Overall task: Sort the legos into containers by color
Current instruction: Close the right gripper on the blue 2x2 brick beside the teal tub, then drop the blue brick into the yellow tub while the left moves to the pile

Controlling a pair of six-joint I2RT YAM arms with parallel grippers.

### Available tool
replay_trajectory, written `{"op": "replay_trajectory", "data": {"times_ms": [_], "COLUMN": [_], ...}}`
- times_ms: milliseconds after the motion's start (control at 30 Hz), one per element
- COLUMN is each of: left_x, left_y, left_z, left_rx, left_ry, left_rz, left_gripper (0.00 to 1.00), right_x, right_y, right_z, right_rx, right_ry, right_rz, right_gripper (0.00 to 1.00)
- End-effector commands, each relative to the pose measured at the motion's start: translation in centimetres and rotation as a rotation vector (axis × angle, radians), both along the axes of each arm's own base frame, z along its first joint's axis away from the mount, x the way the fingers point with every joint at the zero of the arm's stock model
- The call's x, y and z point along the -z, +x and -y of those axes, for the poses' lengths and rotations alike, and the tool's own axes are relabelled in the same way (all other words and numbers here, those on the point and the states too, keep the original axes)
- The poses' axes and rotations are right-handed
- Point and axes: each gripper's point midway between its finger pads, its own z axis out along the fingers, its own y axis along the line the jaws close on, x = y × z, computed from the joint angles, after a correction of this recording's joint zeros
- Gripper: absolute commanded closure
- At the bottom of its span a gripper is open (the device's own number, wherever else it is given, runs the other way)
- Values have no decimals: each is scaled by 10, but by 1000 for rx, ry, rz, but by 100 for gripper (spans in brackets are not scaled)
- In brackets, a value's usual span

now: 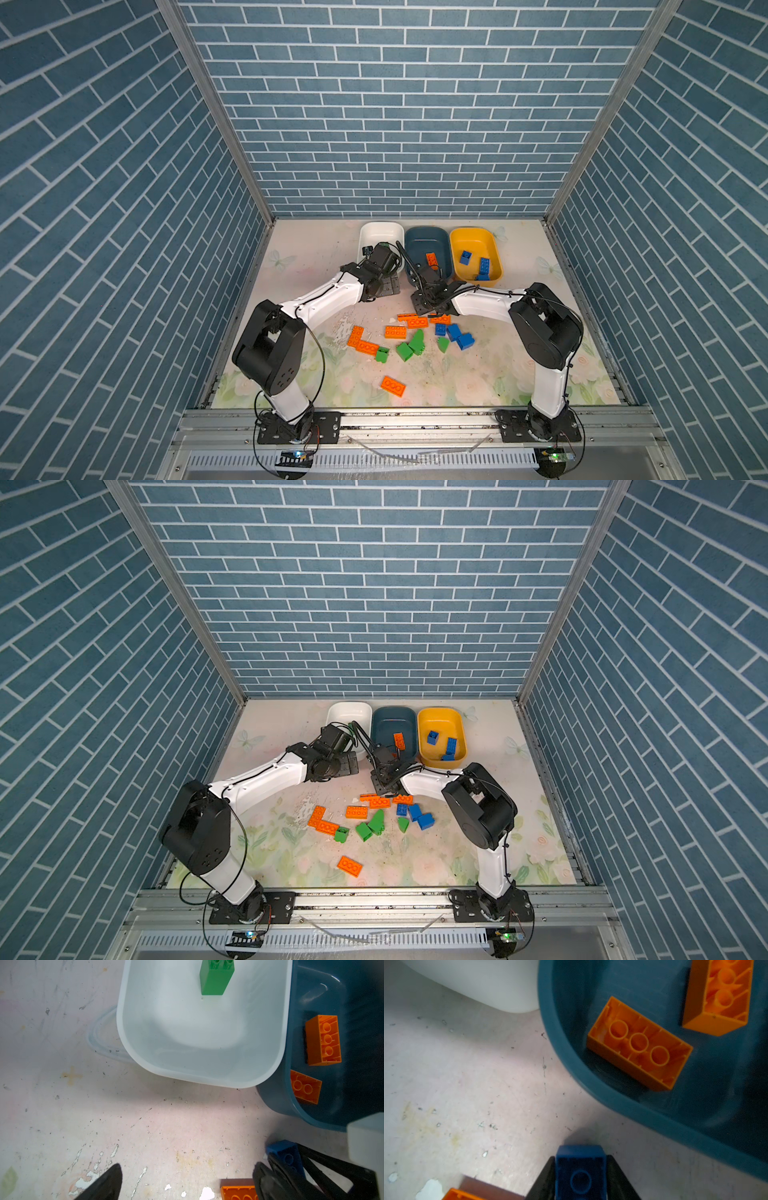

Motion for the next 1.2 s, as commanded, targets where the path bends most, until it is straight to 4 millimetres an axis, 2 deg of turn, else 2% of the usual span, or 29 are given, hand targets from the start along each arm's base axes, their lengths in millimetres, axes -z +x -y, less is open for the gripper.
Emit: {"op": "replay_trajectory", "data": {"times_ms": [0, 100, 267, 400, 567, 733, 833, 900, 1000, 1167], "left_x": [-4, -6, -9, -20, -36, -56, -60, -64, -66, -63], "left_y": [-2, -1, -1, -3, 0, -2, -2, -1, -3, -5], "left_z": [-5, -2, 2, 27, 20, 20, 4, -14, -34, -44], "left_rx": [1, 34, 105, 237, 236, 263, 200, 132, 53, 42], "left_ry": [11, 17, 16, -98, -120, -219, -174, -126, -68, -10], "left_rz": [11, 26, 57, 134, 271, 392, 434, 464, 480, 443], "left_gripper": [1, 1, 1, 1, 1, 1, 1, 1, 1, 1], "right_x": [-4, -6, -18, -30, -59, -93, -115, -123, -125, -120], "right_y": [3, -2, -8, -15, -29, -18, -1, 14, 38, 63], "right_z": [0, 0, 1, 1, -1, 16, 36, 59, 100, 148], "right_rx": [-13, -53, -105, -138, -222, -174, -74, 39, 236, 422], "right_ry": [-35, -23, -8, 30, 106, 148, 205, 234, 268, 261], "right_rz": [24, 32, 57, 76, 126, 243, 297, 317, 327, 317], "right_gripper": [67, 74, 80, 82, 83, 84, 84, 84, 84, 83]}}
